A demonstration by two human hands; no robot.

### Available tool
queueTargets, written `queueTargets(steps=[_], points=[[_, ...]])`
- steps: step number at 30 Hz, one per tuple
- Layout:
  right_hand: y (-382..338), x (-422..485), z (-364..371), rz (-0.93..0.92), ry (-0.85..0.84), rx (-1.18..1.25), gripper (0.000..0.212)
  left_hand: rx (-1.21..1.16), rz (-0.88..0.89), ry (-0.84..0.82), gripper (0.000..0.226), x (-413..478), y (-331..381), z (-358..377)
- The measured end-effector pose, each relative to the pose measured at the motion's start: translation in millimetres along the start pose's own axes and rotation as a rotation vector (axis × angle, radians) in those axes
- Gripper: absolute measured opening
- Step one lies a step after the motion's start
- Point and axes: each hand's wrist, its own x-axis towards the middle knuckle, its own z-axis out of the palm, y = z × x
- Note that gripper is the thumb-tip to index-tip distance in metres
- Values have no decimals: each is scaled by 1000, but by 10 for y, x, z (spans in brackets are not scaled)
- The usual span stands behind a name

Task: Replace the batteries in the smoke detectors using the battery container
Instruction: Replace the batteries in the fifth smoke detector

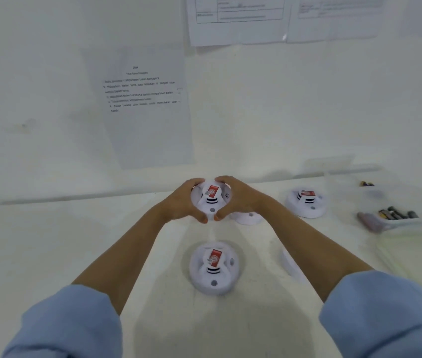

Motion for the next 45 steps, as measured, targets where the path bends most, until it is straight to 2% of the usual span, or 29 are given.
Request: queueTargets(steps=[5, 17, 20, 29, 34, 37, 40, 42, 45], points=[[260, -366, -429, -24, 10, 17, 99, -18, 30, 30, 111, 34, 438, 453], [927, -1041, -1173, -72, 1, 68, 100, -32, 53, 81, 111, 197, 1115, 1412], [1056, -1141, -1289, -76, 45, 105, 101, -12, 72, 64, 106, 277, 1228, 1534], [1473, -1364, -1673, -104, 162, 278, 102, 40, 161, 16, 111, 584, 1624, 1922], [1696, -1460, -1971, -156, 142, 264, 106, 94, 196, 28, 122, 807, 1864, 2295], [1820, -1509, -2226, -166, 89, 313, 105, 22, 229, 62, 117, 939, 1998, 2458], [1944, -1547, -2494, -160, 18, 572, 95, -124, 282, 90, 109, 1072, 2102, 2576], [2041, -1531, -2615, -117, 5, 751, 77, -293, 282, 120, 105, 1124, 2156, 2656], [2171, -1502, -2668, 5, -79, 820, 50, -489, 272, 147, 109, 1195, 2178, 2790]])
